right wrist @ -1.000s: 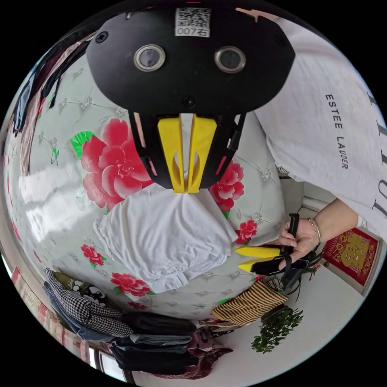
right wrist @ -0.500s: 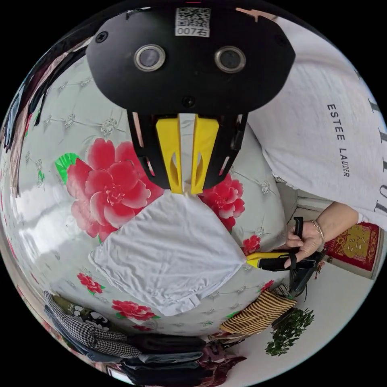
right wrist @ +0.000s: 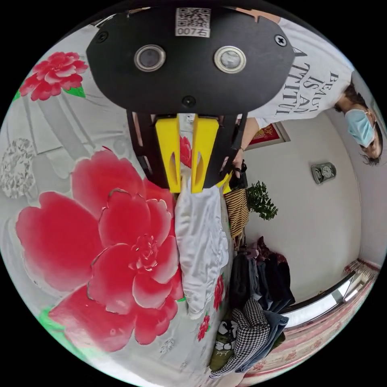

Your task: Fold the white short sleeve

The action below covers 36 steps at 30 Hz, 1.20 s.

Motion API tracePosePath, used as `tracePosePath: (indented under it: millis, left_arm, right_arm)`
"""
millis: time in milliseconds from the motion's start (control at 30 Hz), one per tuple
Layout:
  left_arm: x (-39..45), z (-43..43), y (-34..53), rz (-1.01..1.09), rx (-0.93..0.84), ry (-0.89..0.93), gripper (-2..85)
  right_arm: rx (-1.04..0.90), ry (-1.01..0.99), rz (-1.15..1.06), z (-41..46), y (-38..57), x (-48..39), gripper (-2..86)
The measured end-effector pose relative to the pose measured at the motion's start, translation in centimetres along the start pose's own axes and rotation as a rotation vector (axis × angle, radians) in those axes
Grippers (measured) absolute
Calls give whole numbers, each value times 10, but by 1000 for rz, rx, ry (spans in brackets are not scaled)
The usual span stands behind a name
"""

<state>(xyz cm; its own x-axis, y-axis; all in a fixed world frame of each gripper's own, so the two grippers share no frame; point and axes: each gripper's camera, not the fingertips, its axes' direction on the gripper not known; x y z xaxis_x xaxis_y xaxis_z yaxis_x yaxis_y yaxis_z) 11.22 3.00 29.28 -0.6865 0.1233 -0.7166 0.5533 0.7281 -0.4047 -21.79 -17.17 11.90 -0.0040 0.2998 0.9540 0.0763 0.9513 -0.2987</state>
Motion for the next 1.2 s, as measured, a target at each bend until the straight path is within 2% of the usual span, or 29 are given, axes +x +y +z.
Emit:
tracePosePath:
  millis: [133, 300, 433, 600, 733, 867, 1033, 1100, 1200]
  left_arm:
    - [-5, 2, -8, -70, -24, -7, 27]
    - [4, -32, -1, -92, 94, 150, 8]
    - [9, -62, -37, -104, 158, 275, 2]
    - [77, -152, -153, 83, 252, 264, 1]
    - [139, -246, -190, 240, 366, 245, 2]
    - [173, -351, -168, 339, 454, 103, 6]
    - [130, -418, -92, 210, 544, -136, 23]
    - [87, -427, -38, 60, 590, -307, 38]
    - [33, -412, 44, -144, 633, -525, 73]
  right_arm:
    - [-6, -20, -31, -13, -4, -18, 3]
    - [34, -169, -33, -40, -11, -55, -2]
    - [23, -181, -96, -32, -50, -107, -2]
    - [48, -137, -335, 0, -123, -250, -3]
    - [51, -173, -511, 40, -132, -349, -3]
    - [-23, -196, -615, 122, -117, -415, -2]
    - [-174, -205, -546, 249, -85, -409, -1]
    - [-291, -47, -565, 303, -61, -384, -1]
    - [-415, 218, -616, 330, -26, -330, 0]
